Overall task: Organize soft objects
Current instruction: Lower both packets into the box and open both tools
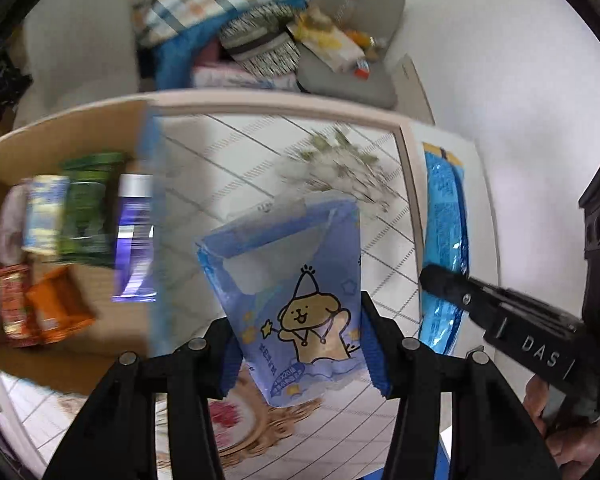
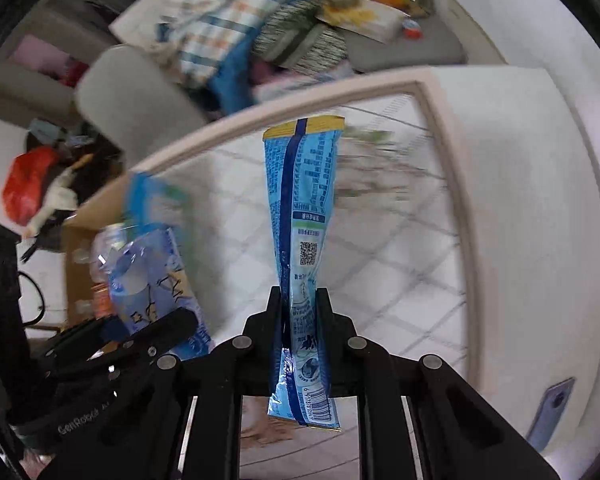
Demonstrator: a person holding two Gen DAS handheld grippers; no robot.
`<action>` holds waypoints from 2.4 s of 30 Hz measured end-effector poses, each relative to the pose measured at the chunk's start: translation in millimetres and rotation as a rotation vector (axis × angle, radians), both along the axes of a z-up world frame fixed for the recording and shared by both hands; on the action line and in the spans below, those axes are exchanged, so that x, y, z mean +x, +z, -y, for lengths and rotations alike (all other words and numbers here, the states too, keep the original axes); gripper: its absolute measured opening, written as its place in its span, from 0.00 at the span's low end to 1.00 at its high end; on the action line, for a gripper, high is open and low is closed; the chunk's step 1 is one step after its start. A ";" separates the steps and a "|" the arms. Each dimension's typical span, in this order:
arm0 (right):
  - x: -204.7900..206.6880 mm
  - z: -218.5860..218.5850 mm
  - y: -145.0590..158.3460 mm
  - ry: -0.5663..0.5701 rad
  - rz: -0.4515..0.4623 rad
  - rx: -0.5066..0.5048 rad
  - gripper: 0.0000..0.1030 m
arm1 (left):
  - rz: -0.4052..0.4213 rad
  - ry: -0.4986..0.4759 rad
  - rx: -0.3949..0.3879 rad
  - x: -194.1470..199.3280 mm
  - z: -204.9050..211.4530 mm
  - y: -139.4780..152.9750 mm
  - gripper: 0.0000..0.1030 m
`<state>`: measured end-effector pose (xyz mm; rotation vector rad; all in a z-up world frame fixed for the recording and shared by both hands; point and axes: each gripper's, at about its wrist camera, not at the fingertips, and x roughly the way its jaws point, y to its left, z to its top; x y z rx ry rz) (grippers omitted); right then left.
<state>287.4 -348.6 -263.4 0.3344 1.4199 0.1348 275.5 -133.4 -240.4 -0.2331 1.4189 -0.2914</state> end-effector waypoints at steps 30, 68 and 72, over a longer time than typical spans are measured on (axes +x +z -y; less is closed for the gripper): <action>16.5 -273.9 -74.0 0.123 -0.076 -0.130 0.15 | -0.353 0.068 -0.084 20.3 -200.8 -122.0 0.55; -41.6 -269.5 6.7 0.138 0.074 -0.260 0.91 | 0.109 0.153 0.277 -54.3 -242.7 14.0 0.94; -61.7 -279.9 27.8 0.149 0.089 -0.266 0.93 | 0.135 0.153 0.304 -70.6 -247.9 33.8 0.94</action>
